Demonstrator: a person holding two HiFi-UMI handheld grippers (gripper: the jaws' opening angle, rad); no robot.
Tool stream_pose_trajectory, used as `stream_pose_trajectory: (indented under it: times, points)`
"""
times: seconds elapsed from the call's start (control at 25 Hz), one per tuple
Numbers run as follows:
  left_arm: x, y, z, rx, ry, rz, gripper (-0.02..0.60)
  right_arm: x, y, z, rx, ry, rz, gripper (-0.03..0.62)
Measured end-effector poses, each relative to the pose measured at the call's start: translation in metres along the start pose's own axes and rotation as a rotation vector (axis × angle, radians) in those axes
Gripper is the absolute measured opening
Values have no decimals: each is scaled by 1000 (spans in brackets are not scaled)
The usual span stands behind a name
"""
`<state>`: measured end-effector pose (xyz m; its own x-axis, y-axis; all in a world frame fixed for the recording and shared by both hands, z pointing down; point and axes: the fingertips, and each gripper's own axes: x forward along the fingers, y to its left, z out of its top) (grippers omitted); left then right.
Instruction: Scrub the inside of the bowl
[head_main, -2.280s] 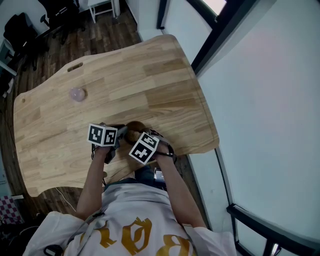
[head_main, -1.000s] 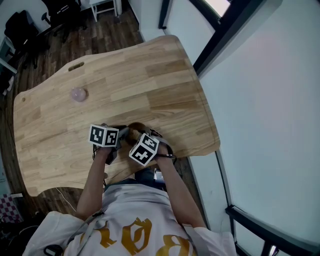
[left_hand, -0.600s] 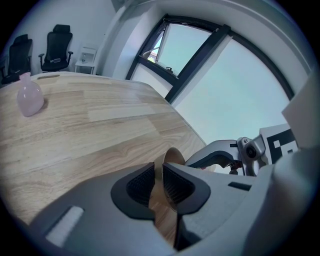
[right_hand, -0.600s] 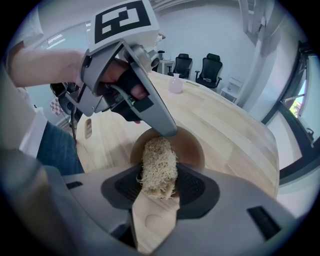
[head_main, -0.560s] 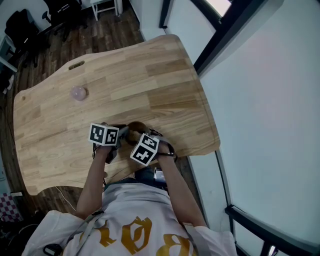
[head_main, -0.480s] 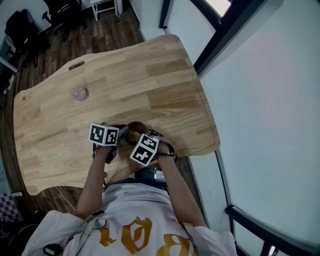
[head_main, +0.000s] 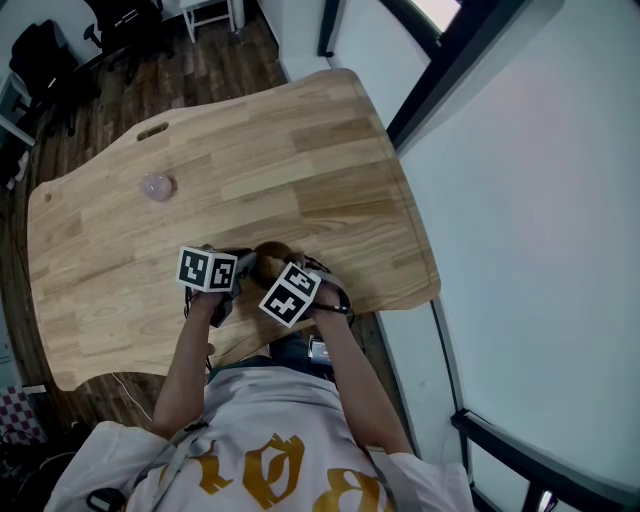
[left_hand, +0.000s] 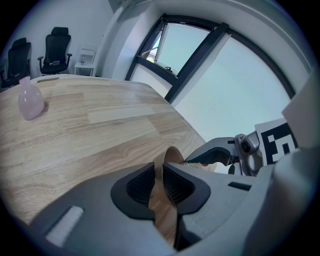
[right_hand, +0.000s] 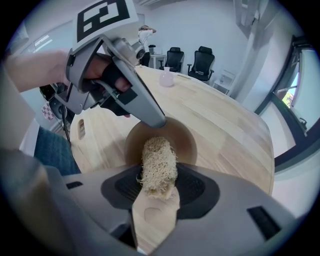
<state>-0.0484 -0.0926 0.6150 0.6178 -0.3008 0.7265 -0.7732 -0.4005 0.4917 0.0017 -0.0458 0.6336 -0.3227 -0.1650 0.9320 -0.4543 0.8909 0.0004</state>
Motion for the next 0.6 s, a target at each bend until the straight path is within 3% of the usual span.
stream_pose_trajectory:
  times: [0.28, 0.4, 0.6]
  points:
    - [0, 2, 1, -6, -3, 4, 48, -4, -16, 10, 127, -90, -40, 183]
    - [-1, 5, 3, -1, -16, 22, 46, -8, -17, 18, 139, -155, -26, 183]
    - [7, 9, -1, -43, -19, 20, 44, -10, -17, 13, 158, -164, -20, 183]
